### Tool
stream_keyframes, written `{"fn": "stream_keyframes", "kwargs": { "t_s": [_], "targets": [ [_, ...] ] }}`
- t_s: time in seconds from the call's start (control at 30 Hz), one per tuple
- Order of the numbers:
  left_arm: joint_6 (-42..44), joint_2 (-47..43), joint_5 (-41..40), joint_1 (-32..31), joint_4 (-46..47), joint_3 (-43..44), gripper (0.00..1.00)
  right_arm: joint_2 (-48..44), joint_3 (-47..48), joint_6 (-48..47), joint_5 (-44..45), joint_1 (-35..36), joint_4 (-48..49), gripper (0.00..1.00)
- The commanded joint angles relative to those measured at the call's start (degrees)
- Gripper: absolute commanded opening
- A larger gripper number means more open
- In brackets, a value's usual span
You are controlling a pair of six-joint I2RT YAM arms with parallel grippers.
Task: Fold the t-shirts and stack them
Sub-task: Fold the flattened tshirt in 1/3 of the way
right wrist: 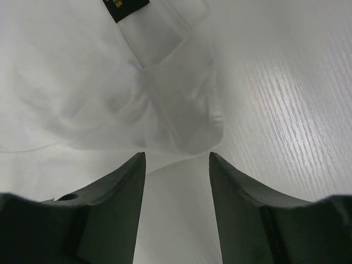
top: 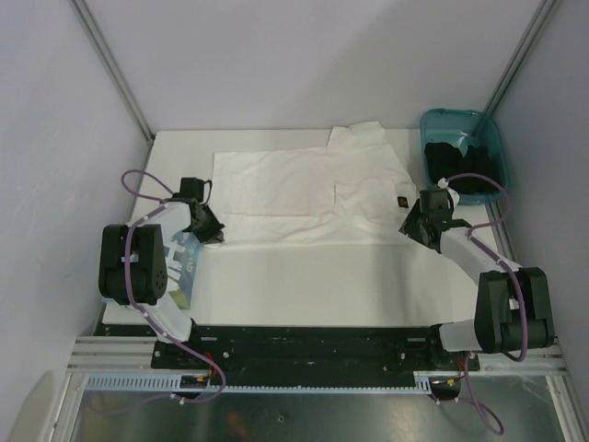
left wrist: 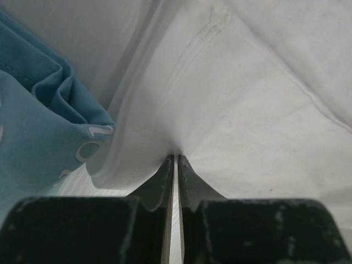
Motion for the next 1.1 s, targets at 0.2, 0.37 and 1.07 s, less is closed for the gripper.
{"fn": "stream_keyframes", "kwargs": {
  "t_s": [0.2, 0.37, 1.07],
  "targets": [
    [0.5, 1.4, -0.4, 0.3, 0.0, 1.6, 0.10, 4.2, -0.1, -2.2, 2.1, 0.3, 5.6, 0.41],
    [0.3, 1.6, -0.3, 0.3, 0.1, 1.8, 0.10, 3.8, -0.1, -2.0, 2.9, -0.1, 3.9, 0.21],
    [0.0, 2.9, -1.5, 0.3, 0.0, 1.1, 0.10, 4.6, -0.1, 0.4, 1.0, -5.4, -8.6, 0.03]
  ]
}}
